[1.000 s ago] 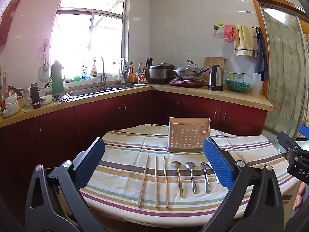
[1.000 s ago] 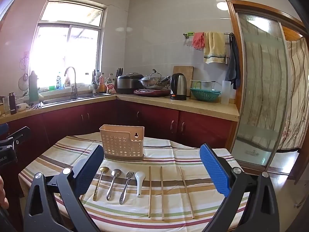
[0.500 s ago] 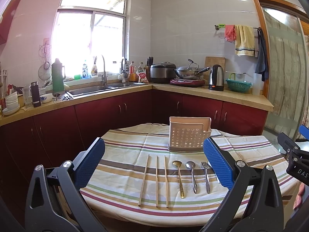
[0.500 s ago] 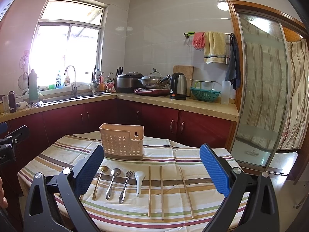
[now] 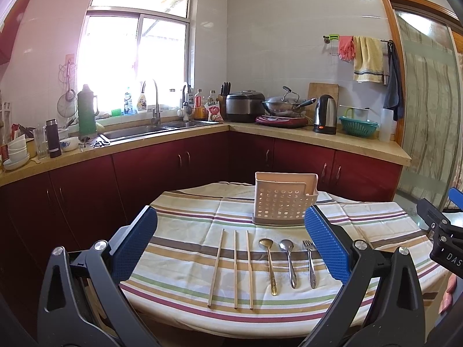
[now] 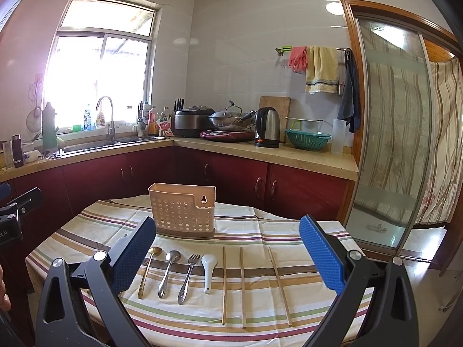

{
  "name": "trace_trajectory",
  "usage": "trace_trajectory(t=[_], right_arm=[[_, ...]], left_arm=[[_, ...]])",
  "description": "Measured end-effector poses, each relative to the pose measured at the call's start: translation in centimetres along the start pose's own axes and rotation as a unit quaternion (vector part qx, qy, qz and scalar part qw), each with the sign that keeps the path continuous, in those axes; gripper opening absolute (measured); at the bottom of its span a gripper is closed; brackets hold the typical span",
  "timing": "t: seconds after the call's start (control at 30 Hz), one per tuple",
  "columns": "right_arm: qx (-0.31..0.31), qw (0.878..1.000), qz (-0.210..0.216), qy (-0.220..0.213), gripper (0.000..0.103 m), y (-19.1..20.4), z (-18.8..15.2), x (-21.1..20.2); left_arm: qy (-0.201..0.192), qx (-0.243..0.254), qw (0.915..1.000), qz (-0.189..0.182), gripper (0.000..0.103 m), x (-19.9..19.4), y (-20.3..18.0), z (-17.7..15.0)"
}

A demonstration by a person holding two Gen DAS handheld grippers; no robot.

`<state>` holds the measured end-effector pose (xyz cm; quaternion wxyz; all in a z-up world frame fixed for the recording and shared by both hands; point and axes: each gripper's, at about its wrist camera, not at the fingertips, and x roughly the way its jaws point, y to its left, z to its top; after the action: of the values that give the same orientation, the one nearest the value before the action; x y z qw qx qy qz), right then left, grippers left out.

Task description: Organize utensils

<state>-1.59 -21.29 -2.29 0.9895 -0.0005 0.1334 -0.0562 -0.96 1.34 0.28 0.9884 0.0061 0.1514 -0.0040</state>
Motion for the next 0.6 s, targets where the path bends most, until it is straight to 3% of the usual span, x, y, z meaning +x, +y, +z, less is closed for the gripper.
trace_trajectory(t=[0.6], right_arm=[[-0.001, 1.0, 0.0, 0.003, 0.097, 0.17, -0.31, 0.5]], left_arm=[[0.004, -0.001, 1.0, -0.001, 0.099, 0.28, 0.07, 0.05]])
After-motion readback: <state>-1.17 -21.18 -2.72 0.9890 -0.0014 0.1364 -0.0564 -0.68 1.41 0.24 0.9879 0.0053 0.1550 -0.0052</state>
